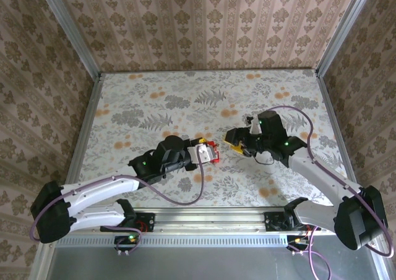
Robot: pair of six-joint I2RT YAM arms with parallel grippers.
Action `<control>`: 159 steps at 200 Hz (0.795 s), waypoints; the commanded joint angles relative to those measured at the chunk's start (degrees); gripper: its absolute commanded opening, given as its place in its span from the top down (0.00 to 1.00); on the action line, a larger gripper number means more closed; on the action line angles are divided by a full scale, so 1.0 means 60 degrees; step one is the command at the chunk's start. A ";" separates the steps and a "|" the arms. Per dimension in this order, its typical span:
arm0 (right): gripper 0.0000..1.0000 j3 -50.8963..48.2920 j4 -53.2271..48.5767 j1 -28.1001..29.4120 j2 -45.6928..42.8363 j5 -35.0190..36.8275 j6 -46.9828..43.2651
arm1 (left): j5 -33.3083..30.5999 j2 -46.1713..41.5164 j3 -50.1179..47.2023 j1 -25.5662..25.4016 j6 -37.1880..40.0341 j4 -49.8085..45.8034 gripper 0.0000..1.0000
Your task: Unlock with the key
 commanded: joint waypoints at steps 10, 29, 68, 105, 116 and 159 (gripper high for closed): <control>0.38 -0.0533 0.0249 0.0001 -0.0536 0.0077 -0.1404 | 0.1224 -0.0127 0.0596 0.0317 -0.0779 -0.0902 1.00; 0.36 -0.0990 0.1145 0.0023 -0.0925 -0.0219 -0.1598 | 0.1450 -0.0019 0.0824 0.0414 -0.0875 -0.1233 1.00; 0.38 -0.1342 0.2173 0.0650 -0.1550 -0.0570 -0.2153 | 0.1914 0.0064 0.1048 0.0568 -0.1051 -0.1484 1.00; 0.44 -0.1176 0.2107 0.1405 -0.1749 -0.0234 -0.3384 | 0.2311 0.0258 0.1363 0.0613 -0.1098 -0.1975 1.00; 0.45 -0.1108 0.2054 0.1543 -0.1755 -0.0160 -0.3705 | 0.2375 0.0262 0.1408 0.0632 -0.1110 -0.2058 1.00; 0.49 -0.0713 0.1426 0.1598 -0.1540 -0.0130 -0.4524 | 0.2808 0.0319 0.1558 0.0725 -0.1187 -0.2336 1.00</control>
